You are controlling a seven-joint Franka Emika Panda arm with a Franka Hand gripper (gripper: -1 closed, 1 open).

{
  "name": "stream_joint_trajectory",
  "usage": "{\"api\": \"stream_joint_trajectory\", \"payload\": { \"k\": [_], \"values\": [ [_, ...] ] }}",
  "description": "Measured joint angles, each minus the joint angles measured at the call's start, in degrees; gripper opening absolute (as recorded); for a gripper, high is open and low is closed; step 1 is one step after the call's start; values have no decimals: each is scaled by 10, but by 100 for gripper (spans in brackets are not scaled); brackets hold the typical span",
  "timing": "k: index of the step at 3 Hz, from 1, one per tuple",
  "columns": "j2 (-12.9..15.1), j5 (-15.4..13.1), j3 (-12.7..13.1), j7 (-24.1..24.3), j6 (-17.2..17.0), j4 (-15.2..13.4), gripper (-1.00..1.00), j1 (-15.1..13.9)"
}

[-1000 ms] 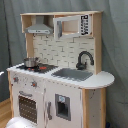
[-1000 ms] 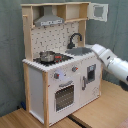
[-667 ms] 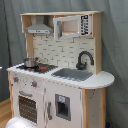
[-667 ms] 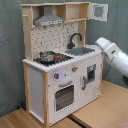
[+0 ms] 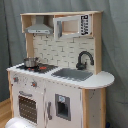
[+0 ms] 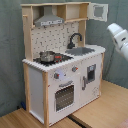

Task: Play with the kitchen

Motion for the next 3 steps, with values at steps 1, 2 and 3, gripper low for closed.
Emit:
{"api": "stream_joint_trajectory", "payload": {
  "k": [1,2,3],
  "values": [
    [0,-34,-31,0,-44,15,100,5],
    [-1,-70,-62,4,-79,22,100,9],
    [-1,-115,-98,19,-114,22,100,14]
  ]
}}
